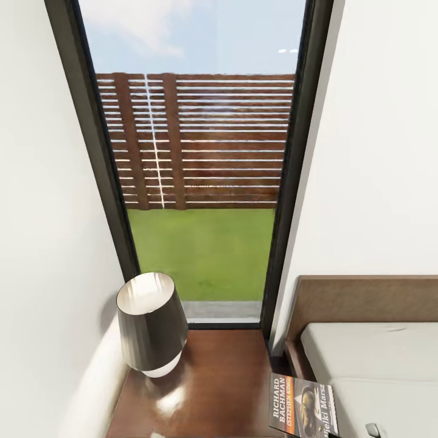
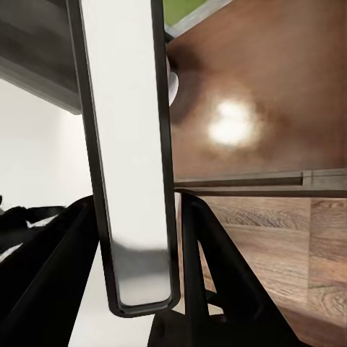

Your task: In the bedroom, move the book from the bed onto either nightstand, and place the two sandals side by side next to the bed.

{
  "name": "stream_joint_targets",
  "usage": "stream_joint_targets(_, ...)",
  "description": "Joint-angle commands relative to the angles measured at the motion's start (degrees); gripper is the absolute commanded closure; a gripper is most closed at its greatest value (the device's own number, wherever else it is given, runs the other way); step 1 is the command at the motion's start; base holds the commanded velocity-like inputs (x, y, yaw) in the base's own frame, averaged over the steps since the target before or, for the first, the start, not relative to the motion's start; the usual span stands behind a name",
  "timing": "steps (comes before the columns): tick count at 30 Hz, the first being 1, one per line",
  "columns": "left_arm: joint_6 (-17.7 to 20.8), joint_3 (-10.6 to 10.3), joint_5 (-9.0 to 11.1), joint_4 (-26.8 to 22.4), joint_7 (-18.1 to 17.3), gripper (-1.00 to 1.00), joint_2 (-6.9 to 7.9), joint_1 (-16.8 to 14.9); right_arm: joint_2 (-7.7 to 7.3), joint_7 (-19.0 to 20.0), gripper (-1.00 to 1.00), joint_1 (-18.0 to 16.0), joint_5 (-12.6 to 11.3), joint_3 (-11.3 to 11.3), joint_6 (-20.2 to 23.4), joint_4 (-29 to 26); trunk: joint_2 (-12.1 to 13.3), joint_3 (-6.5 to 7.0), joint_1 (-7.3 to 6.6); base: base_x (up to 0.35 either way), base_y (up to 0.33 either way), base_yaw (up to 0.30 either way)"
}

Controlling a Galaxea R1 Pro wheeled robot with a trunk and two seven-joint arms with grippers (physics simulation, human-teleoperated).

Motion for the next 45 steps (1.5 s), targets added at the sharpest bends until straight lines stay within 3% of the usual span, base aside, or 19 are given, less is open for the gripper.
stream_joint_targets(1, 1.6, 0.5, -0.1, -1.2, -1.4, -1.0, -0.06, -0.1, 0.0, 0.2, 1.0, -0.1, -0.4, 0.3, -0.3, 0.2, -0.1, -0.1, 0.02, 0.0, 0.0, 0.0)
stream_joint_targets(5, 13.7, 0.6, 6.5, -13.9, -14.0, -1.0, -0.11, -0.4, 0.0, 0.2, 1.0, -0.1, -0.4, 0.4, -0.3, 0.2, -0.1, -0.1, 0.02, 0.0, 0.0, 0.0)
stream_joint_targets(7, 18.0, 0.7, 8.7, -17.7, -20.1, -1.0, 0.02, -0.4, 0.0, 0.2, 1.0, -0.1, -0.4, 0.4, -0.3, 0.2, -0.1, -0.1, 0.02, 0.0, 0.0, 0.0)
stream_joint_targets(8, 19.2, 0.7, 9.3, -18.6, -22.1, -1.0, 0.1, -0.4, 0.0, 0.2, 1.0, -0.1, -0.4, 0.4, -0.3, 0.2, -0.1, -0.1, 0.02, 0.0, 0.0, 0.0)
stream_joint_targets(10, 22.6, 0.7, 10.7, -20.9, -30.9, -1.0, 1.62, -0.3, 0.0, 0.2, 1.0, -0.1, -0.4, 0.4, -0.3, 0.2, -0.1, -0.1, 0.02, 0.0, 0.0, 0.0)
stream_joint_targets(13, 23.6, 0.7, 11.3, -21.6, -35.2, -1.0, 3.2, 0.0, 0.0, 0.2, 1.0, -0.1, -0.4, 0.4, -0.3, 0.2, -0.1, -0.1, 0.02, 0.0, 0.0, 0.0)
stream_joint_targets(17, 24.0, 0.6, 11.8, -21.3, -37.1, -1.0, 4.13, 0.2, 0.0, 0.2, 1.0, -0.1, -0.3, 0.4, -0.3, 0.2, -0.1, -0.1, 0.02, 0.0, 0.0, 0.0)
stream_joint_targets(24, 23.1, 0.4, 11.8, -18.4, -38.4, -1.0, 3.08, 0.3, 0.44, -0.5, 1.0, -0.1, -0.3, 0.5, -0.1, 0.2, -0.1, -0.1, 0.02, 0.0, 0.0, 0.0)
stream_joint_targets(26, 23.1, 0.3, 11.8, -18.5, -38.9, -1.0, 2.26, 0.3, 2.29, -2.1, 1.0, -0.1, -0.3, 0.5, 0.4, 0.1, -0.1, -0.1, 0.02, 0.0, 0.0, 0.0)
stream_joint_targets(29, 23.6, 0.4, 11.8, -18.9, -39.5, -1.0, 0.88, -0.1, 6.38, -4.0, 1.0, -0.3, -0.2, 0.4, 3.3, -0.4, -0.1, -0.1, 0.02, 0.0, 0.0, 0.0)
stream_joint_targets(32, 24.8, 0.4, 11.8, -20.3, -39.6, -1.0, 0.09, -0.9, 8.37, -5.5, 1.0, -0.4, -0.2, 0.4, 8.1, -3.1, -0.1, -0.1, 0.02, 0.0, 0.0, 0.0)
stream_joint_targets(34, 26.7, 0.4, 12.0, -23.2, -39.7, -1.0, -0.24, -1.5, 9.82, -8.5, 1.0, -0.5, -0.3, 0.4, 12.9, -7.3, -0.1, -0.1, 0.02, 0.0, 0.0, 0.0)
stream_joint_targets(35, 28.2, 0.4, 12.4, -25.3, -40.3, -1.0, -0.32, -1.8, 11.52, -11.7, 1.0, -0.5, -0.4, 0.4, 16.9, -11.4, -0.1, -0.1, 0.02, 0.0, 0.0, 0.0)
stream_joint_targets(36, 28.6, 0.4, 12.6, -26.0, -40.8, -1.0, -0.33, -1.8, 12.19, -12.9, 1.0, -0.5, -0.4, 0.4, 18.2, -12.9, -0.1, -0.1, 0.02, 0.0, 0.0, 0.0)
stream_joint_targets(38, 29.5, 0.4, 13.2, -27.8, -44.2, -1.0, -0.36, -1.9, 14.52, -17.5, 1.0, -0.5, -0.6, 0.4, 23.2, -18.7, -0.1, -0.1, 0.02, 0.0, 0.0, 0.0)
stream_joint_targets(39, 30.4, 0.4, 13.5, -29.1, -46.7, -1.0, -0.32, -2.0, 15.86, -21.9, 1.0, -0.6, -0.7, 0.3, 26.6, -23.6, -0.1, -0.1, 0.02, 0.0, 0.0, 0.0)
stream_joint_targets(43, 34.3, 0.5, 13.6, -33.6, -47.9, -1.0, -0.4, -2.1, 16.81, -28.2, 1.0, -0.7, -0.9, 0.3, 28.4, -28.1, -0.1, -0.1, 0.02, 0.0, 0.0, 0.0)
stream_joint_targets(45, 36.9, 0.4, 13.7, -36.8, -48.3, -1.0, -0.44, -2.1, 17.3, -31.4, 1.0, -0.7, -2.3, 0.2, 28.9, -29.3, -0.1, -0.1, 0.02, 0.0, 0.0, 0.0)
